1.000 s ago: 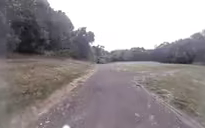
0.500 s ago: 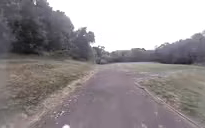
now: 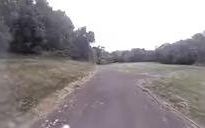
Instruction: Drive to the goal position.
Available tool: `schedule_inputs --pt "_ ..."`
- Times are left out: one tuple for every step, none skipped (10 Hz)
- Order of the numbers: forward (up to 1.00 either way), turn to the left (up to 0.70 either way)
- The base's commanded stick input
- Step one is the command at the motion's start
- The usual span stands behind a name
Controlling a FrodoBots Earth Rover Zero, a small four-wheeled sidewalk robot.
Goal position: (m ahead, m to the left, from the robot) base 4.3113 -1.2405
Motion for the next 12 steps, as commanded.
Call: schedule_inputs --pt "0.45 0.00" --pt "0.45 0.00" --pt "0.45 0.00" --pt "0.45 0.00" --pt "0.45 0.00" --pt "0.45 0.00" --pt "0.45 0.00" --pt "0.45 0.00" --pt "0.45 0.00" --pt "0.45 0.00" --pt "0.45 0.00" --pt "0.45 0.00"
